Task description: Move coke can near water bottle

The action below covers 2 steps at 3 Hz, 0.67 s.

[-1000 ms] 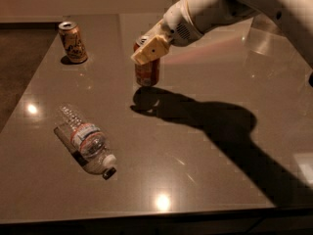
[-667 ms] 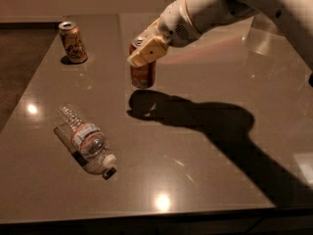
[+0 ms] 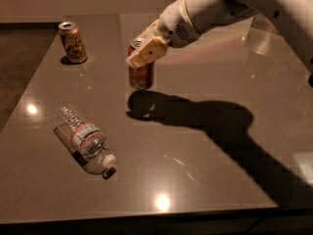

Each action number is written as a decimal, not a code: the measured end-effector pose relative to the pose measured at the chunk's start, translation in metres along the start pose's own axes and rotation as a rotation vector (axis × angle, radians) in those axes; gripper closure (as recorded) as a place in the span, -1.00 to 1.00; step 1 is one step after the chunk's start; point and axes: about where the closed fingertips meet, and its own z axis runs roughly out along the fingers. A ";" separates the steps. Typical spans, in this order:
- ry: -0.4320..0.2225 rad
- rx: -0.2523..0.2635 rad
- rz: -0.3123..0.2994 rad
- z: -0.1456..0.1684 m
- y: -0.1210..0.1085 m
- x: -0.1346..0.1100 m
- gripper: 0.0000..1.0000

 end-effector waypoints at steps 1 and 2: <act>-0.002 -0.069 -0.016 0.008 0.012 -0.007 1.00; -0.023 -0.154 -0.051 0.021 0.039 -0.016 1.00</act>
Offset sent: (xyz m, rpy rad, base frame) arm -0.0496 0.0443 -0.0016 0.0432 0.0623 0.2163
